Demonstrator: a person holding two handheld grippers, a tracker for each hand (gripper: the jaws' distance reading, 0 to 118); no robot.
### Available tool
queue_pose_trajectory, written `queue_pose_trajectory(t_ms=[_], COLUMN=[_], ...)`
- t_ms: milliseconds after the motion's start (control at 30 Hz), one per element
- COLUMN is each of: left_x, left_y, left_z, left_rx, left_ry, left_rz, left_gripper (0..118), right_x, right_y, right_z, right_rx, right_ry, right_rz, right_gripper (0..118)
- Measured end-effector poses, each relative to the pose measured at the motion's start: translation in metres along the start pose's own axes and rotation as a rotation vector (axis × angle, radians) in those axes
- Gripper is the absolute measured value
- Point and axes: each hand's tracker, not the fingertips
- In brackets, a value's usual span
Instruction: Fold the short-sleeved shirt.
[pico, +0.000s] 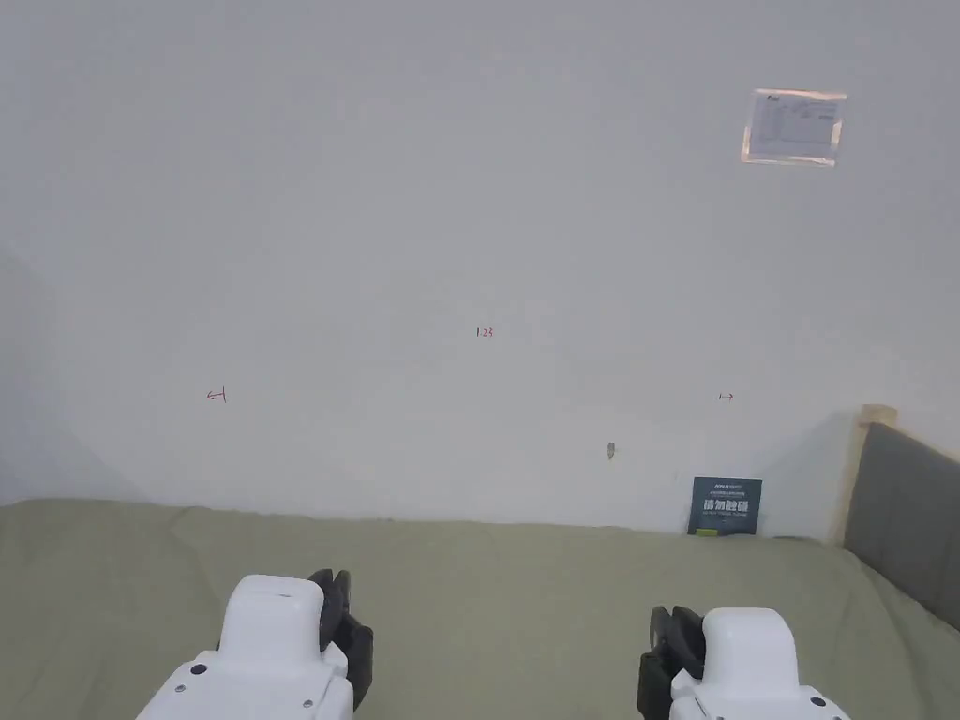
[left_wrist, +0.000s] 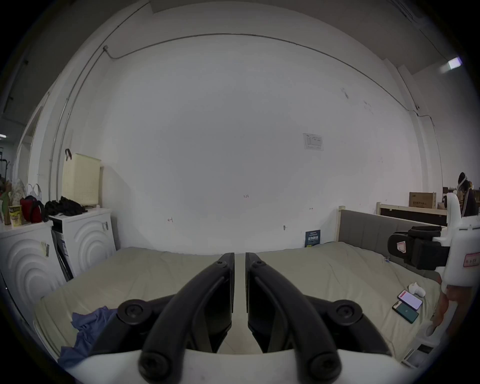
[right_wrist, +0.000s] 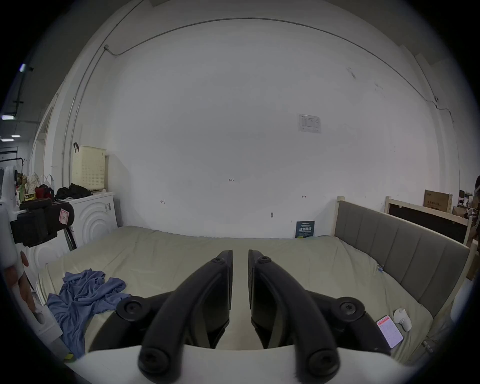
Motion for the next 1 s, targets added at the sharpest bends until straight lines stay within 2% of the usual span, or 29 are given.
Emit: queue_pose_trajectory(t_ms=[133, 233, 300, 600, 700, 833, 1000], left_x=[-0.007, -0.025, -0.048, -0.187, -0.219, -0.252, -0.308], left_y=[-0.002, -0.005, -0.008, -0.038, -0.052, -0.073, -0.126], left_z=[0.001, 0.014, 0.032, 0.123, 0.138, 0.122, 0.042], left_rx=[-0.009, 0.0, 0.016, -0.086, -0.153, -0.324, -0.761], left_ry=[0.008, 0.051, 0.108, 0.477, 0.535, 0.551, 0.365], left_rz=[0.023, 0.03, 0.019, 0.038, 0.051, 0.046, 0.148], left_gripper=[8, 7, 6, 4, 4, 4, 5], right_x=[-0.003, -0.019, -0.039, -0.181, -0.219, -0.243, -0.249], right_y=[0.0, 0.0, -0.004, -0.051, -0.07, -0.088, -0.106], right_z=[0.001, 0.0, -0.002, -0.021, -0.021, -0.025, -0.038], right_rx=[0.003, 0.001, -0.014, -0.123, -0.162, -0.202, -0.256], right_ry=[0.001, 0.063, 0.147, 0.454, 0.541, 0.588, 0.595], right_rz=[0.001, 0.007, 0.021, 0.047, 0.08, 0.109, 0.14], right_gripper=[11, 7, 4, 3, 3, 3, 3])
